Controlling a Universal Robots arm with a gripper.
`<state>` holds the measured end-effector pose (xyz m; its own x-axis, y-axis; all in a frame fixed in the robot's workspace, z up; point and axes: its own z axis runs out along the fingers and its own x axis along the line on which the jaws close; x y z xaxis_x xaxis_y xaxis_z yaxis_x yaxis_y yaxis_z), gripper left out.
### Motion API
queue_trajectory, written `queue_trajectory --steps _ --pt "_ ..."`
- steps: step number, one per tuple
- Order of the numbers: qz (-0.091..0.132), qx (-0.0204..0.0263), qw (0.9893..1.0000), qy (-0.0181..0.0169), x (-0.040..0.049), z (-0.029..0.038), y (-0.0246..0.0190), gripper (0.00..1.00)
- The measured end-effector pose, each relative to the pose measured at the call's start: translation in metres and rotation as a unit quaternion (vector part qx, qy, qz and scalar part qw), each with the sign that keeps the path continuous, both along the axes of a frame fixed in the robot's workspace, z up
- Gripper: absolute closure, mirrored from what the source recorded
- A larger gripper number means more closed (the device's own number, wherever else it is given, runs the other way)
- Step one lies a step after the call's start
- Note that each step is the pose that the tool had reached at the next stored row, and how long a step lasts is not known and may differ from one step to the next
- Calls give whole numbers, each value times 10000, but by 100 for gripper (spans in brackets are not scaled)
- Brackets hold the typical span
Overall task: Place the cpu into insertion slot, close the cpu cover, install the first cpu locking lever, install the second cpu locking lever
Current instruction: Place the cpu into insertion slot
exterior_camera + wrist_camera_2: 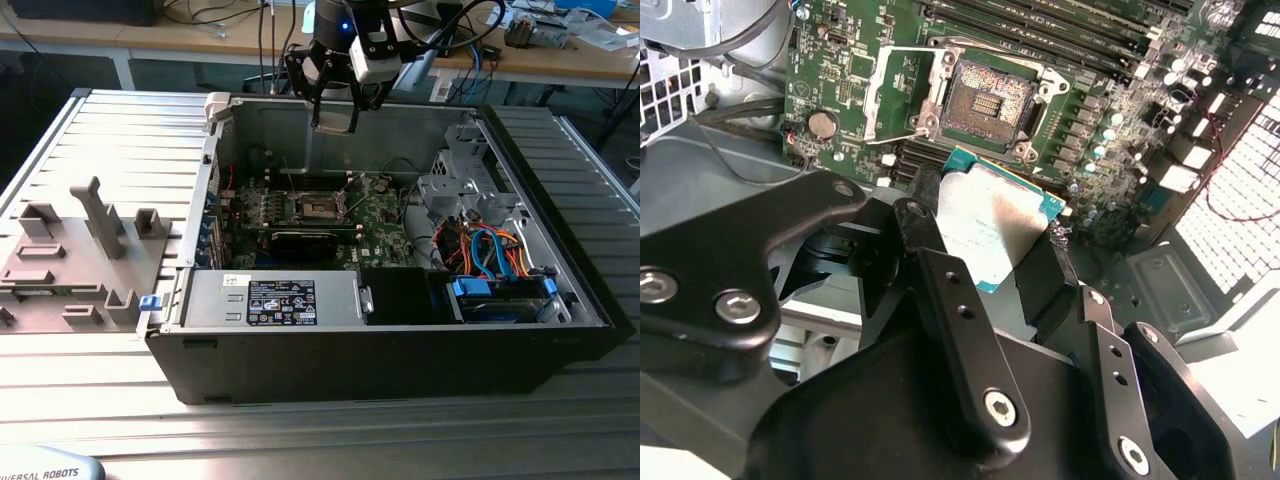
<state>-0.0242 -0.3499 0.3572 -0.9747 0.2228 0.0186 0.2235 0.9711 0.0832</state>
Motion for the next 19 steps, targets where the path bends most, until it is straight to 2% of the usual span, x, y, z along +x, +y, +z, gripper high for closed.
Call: queue_trajectory --steps 19 --pt "-127 0 9999 0 0 -1 0 46"
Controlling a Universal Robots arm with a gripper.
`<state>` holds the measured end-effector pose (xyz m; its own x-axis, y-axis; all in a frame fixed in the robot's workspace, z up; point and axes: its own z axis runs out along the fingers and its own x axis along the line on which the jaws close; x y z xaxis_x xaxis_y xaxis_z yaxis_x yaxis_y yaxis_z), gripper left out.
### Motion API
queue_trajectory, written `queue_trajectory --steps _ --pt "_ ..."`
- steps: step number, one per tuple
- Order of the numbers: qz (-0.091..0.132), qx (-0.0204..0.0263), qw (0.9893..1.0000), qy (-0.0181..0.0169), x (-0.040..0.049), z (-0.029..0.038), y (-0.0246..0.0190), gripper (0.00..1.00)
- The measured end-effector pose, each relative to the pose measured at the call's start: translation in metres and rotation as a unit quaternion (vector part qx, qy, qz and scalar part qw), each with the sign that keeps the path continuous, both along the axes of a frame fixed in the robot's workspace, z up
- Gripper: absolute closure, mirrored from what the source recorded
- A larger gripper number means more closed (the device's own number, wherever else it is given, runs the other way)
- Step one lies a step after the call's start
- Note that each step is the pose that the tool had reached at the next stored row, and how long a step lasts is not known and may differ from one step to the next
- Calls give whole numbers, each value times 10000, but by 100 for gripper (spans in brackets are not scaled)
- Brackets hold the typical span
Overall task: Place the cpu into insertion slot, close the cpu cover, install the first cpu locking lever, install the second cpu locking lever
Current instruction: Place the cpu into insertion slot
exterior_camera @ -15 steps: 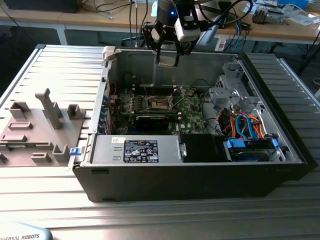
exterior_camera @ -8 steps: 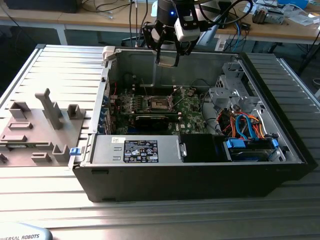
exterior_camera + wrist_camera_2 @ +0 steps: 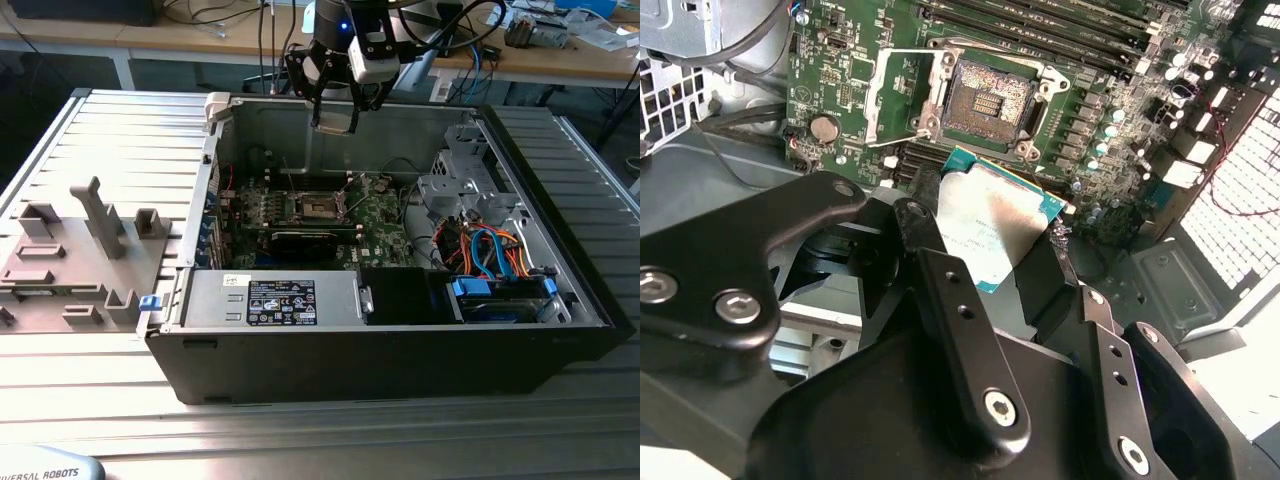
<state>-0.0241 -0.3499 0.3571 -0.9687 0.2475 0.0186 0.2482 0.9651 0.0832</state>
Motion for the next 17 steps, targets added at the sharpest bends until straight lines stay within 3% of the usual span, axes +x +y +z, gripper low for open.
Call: queue_trajectory --steps 17 --pt "-170 -1 9999 0 0 0 0 46"
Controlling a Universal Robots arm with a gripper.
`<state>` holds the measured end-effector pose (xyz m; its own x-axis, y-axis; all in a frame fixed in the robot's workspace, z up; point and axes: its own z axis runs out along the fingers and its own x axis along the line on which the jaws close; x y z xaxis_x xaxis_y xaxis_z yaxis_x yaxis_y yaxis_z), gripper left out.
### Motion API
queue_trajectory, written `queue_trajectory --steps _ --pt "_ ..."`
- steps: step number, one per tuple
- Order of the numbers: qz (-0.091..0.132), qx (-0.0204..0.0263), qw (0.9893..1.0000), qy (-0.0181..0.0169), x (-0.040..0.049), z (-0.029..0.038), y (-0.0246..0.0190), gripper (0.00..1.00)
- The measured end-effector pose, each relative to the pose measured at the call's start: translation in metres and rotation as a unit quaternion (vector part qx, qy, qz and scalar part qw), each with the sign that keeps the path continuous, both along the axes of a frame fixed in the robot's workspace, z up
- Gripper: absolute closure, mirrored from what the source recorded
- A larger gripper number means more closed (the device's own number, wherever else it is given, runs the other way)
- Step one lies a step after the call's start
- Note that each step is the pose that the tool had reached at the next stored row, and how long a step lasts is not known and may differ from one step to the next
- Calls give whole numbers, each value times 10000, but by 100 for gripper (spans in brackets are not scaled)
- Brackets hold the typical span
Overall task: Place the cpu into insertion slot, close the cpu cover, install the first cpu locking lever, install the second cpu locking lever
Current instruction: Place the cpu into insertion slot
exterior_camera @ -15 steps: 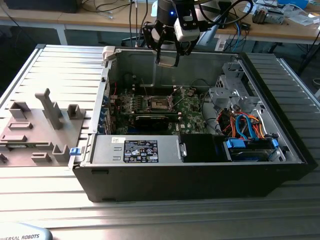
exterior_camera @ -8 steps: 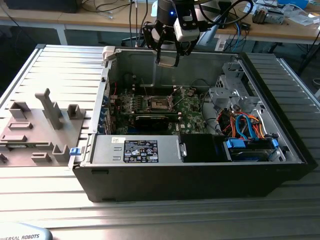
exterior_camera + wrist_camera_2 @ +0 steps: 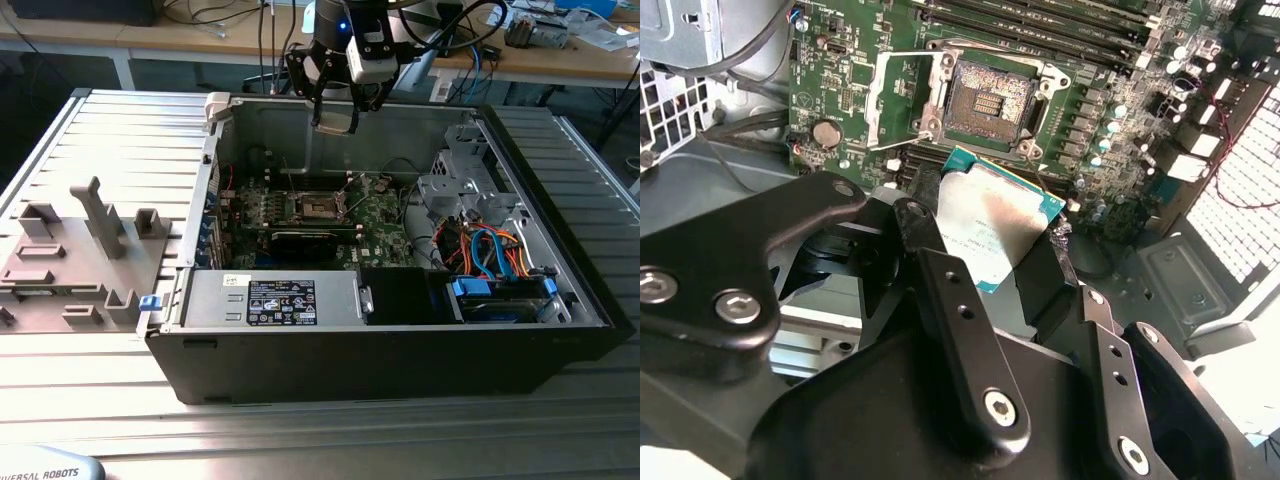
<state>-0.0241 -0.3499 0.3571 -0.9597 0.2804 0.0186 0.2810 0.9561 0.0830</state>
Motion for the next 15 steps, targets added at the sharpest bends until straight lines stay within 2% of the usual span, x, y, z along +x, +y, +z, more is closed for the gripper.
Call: queue_trajectory --steps 15 --pt "-94 0 10000 0 0 0 0 46"
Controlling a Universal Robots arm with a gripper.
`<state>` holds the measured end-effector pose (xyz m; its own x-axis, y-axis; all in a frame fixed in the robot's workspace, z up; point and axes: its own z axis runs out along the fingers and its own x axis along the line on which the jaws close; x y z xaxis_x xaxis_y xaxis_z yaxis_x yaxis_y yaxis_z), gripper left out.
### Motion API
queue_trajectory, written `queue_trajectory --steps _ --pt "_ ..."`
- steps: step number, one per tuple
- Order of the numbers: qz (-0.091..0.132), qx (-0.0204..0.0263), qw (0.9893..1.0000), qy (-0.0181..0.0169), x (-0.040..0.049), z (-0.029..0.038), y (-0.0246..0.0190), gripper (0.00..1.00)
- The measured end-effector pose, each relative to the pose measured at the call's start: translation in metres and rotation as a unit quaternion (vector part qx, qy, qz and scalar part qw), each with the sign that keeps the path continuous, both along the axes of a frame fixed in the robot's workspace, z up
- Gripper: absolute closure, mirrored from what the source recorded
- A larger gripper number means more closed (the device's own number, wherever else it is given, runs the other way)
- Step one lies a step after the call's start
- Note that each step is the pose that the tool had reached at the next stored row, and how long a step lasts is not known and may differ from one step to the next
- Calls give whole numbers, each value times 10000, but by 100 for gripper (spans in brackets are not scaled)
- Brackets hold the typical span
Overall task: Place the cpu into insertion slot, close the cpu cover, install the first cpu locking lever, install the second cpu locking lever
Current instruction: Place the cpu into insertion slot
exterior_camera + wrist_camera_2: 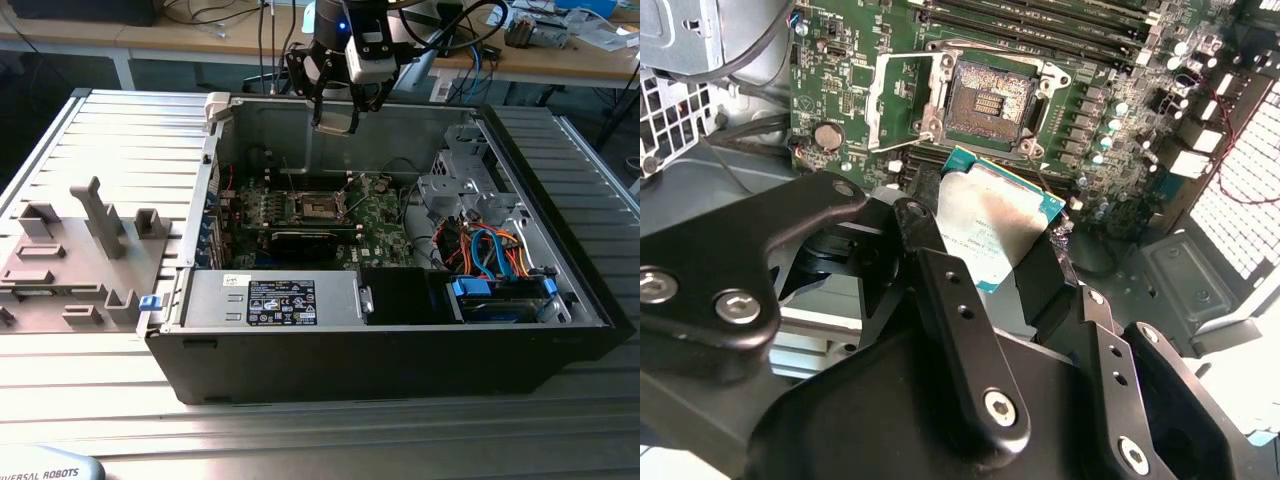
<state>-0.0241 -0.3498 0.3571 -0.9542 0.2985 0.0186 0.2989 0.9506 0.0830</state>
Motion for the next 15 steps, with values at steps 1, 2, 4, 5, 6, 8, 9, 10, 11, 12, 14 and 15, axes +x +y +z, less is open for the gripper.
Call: queue_trajectory --steps 1,2,4,5,6,8,9,10,11,12,14,15 --pt "-7 0 10000 0 0 0 0 46" --pt "-11 0 10000 0 0 0 0 46" --pt "-32 0 10000 0 0 0 0 46" --pt "-41 0 10000 0 0 0 0 46" --pt "-51 0 10000 0 0 0 0 46" --pt "-61 0 10000 0 0 0 0 46" --pt "-70 0 10000 0 0 0 0 46" --pt "-75 0 10000 0 0 0 0 46" --pt "-80 0 10000 0 0 0 0 46" --pt "-87 0 10000 0 0 0 0 46" --pt "-102 0 9999 0 0 0 0 46" --pt "-107 0 9999 0 0 0 0 46"
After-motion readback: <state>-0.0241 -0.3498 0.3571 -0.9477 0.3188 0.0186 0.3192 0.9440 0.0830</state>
